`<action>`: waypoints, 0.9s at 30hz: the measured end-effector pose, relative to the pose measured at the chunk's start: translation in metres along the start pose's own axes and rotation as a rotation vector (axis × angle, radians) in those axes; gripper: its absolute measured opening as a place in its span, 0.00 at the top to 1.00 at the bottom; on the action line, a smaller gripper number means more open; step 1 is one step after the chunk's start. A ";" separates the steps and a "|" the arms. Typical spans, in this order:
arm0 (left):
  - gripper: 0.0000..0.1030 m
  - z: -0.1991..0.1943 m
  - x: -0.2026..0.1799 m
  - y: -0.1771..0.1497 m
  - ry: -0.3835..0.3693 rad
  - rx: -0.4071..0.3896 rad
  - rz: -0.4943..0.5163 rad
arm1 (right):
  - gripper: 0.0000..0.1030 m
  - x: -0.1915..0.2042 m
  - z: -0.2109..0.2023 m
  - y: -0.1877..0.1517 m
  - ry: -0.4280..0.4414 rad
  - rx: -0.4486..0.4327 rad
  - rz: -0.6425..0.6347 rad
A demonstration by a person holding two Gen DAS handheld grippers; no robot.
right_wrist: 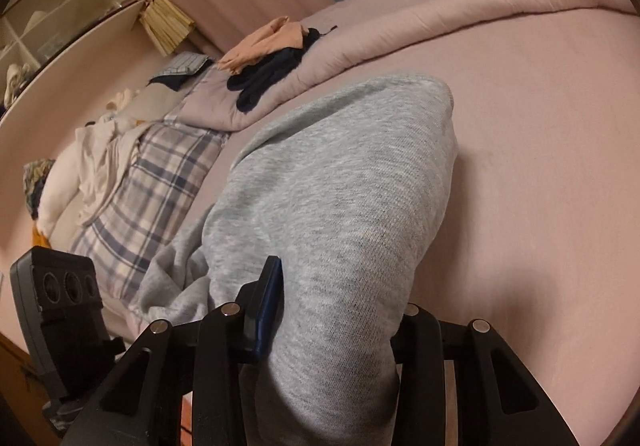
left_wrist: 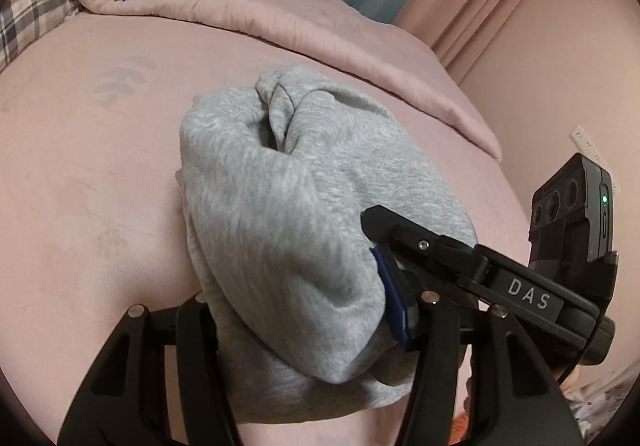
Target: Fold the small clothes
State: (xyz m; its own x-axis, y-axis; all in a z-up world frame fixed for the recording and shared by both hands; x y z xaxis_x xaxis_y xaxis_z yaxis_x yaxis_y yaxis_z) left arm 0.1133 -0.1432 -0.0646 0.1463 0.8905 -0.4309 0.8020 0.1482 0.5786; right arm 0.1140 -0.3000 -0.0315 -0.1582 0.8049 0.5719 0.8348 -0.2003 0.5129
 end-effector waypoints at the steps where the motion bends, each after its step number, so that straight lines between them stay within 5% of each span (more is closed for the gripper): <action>1: 0.46 0.005 0.002 -0.001 0.016 0.004 0.010 | 0.61 -0.003 0.004 0.000 0.007 0.008 0.013; 10: 0.44 0.052 0.034 -0.036 0.064 0.144 -0.029 | 0.60 -0.033 0.049 -0.021 -0.044 0.146 0.069; 18: 0.35 0.048 0.037 -0.033 0.064 0.146 -0.062 | 0.51 -0.043 0.050 -0.027 -0.065 0.177 0.130; 27: 0.00 -0.016 0.036 -0.016 0.136 0.041 -0.042 | 0.27 -0.025 0.009 -0.024 -0.242 0.081 0.029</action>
State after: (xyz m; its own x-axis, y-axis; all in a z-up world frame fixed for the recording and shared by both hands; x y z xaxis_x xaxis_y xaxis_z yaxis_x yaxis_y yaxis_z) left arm 0.0970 -0.1066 -0.0785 0.0345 0.9343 -0.3548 0.8292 0.1714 0.5320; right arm 0.1025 -0.3098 -0.0638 -0.0108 0.9114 0.4113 0.8783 -0.1880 0.4397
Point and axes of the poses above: each gripper's, at about its wrist camera, not at the fingertips, and z roughly the way its jaws point, x to its left, y to its top, the point moved 4 cm from there along z, roughly the way its jaws point
